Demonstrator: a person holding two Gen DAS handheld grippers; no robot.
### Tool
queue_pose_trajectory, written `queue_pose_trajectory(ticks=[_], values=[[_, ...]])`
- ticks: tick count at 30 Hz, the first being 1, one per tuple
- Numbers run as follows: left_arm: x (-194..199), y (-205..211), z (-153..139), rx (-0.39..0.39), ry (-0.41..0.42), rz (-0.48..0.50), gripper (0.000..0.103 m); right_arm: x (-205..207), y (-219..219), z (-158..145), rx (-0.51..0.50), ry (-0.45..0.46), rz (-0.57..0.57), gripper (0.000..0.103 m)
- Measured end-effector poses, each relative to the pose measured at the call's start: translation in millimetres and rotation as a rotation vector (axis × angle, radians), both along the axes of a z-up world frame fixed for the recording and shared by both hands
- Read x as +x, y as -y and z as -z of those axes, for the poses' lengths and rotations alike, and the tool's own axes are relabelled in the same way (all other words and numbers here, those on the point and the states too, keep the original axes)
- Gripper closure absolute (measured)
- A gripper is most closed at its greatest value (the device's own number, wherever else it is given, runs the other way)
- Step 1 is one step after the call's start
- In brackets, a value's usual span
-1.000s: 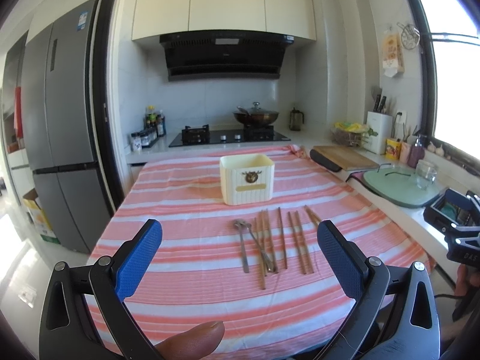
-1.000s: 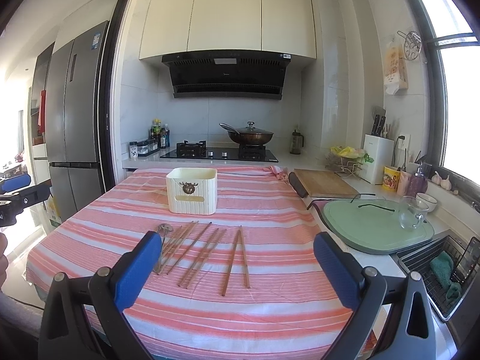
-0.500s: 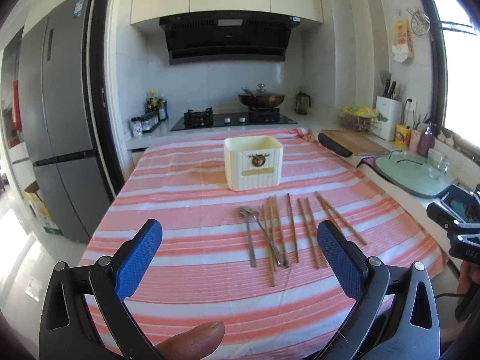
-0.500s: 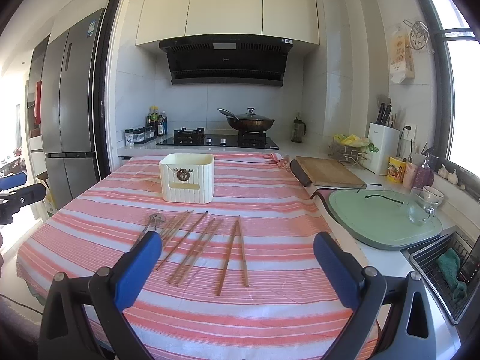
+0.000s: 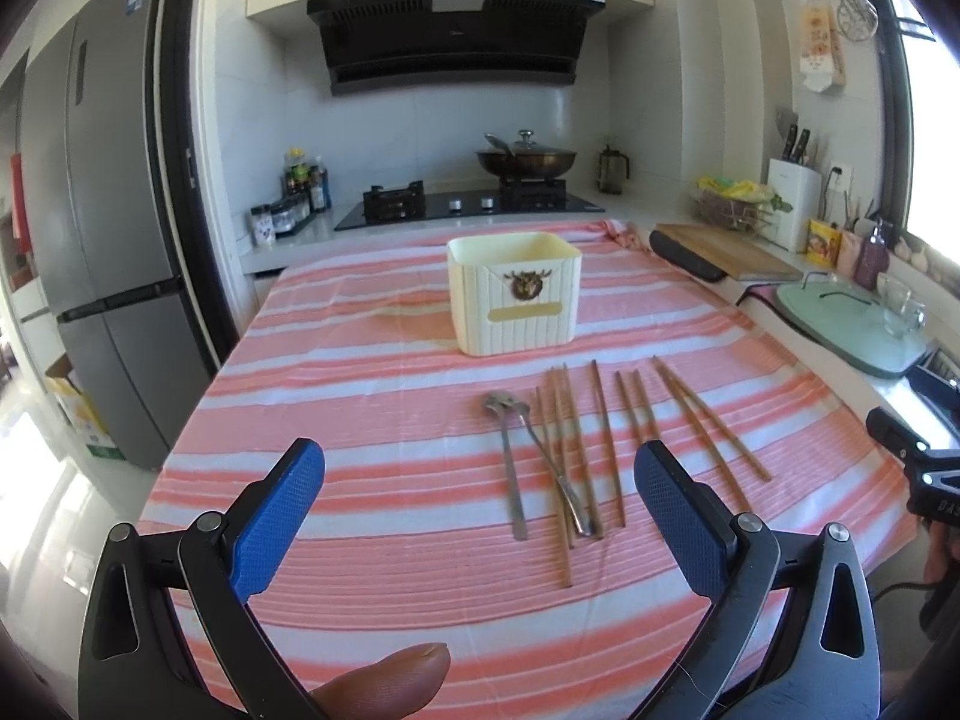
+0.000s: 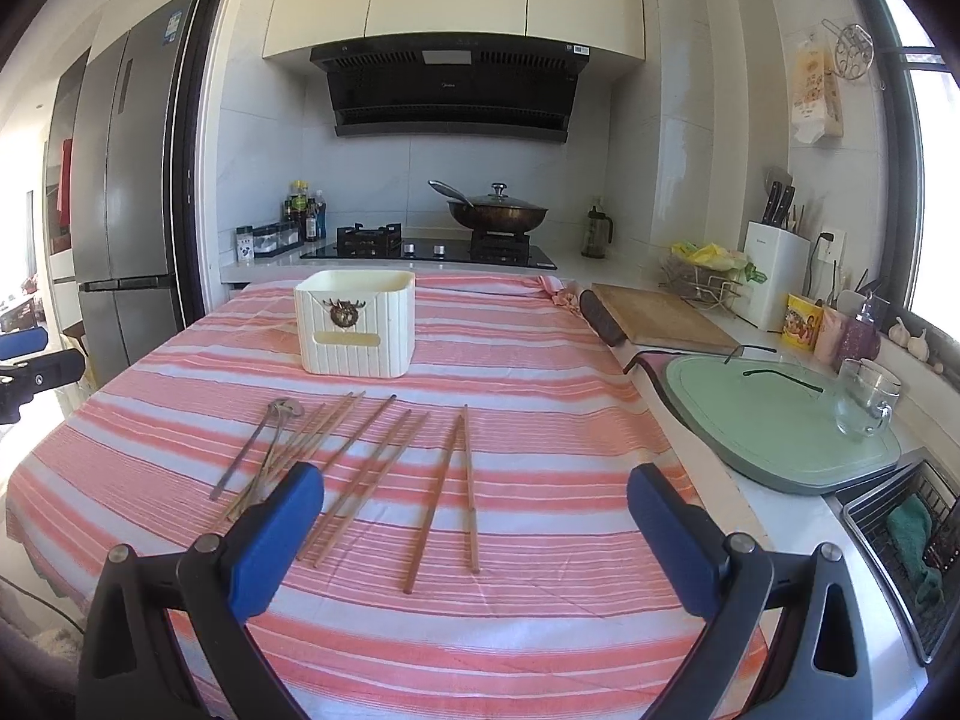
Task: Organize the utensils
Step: 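Move the left tool toward the metal spoons on the cloth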
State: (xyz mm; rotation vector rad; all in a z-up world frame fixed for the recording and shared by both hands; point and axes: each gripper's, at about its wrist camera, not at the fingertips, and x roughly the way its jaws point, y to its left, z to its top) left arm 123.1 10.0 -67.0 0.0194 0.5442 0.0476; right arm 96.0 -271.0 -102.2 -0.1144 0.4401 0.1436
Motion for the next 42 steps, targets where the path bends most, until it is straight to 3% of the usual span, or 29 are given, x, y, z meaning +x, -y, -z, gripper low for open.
queue_pose_trajectory(ticks=[9, 18, 26, 42], values=[[76.1, -6.2, 49.1, 0.022, -0.104, -0.009, 0.0, 46.4, 16.8, 33.5, -0.016, -0.087, 0.043, 0.0], [143.4, -9.5, 99.2, -0.012, -0.242, -0.028, 0.0, 91.7, 12.7, 63.7, -0.144, -0.144, 0.001, 0.0], [169.2, -15.4, 122.5, -0.016, -0.302, -0.079, 0.0, 141.2, 3.2, 93.2, -0.193, -0.297, -0.079, 0.0], [183.2, -19.4, 138.9, 0.032, -0.353, -0.118, 0.0, 174.8, -0.8, 122.0, -0.201, -0.413, -0.083, 0.001]])
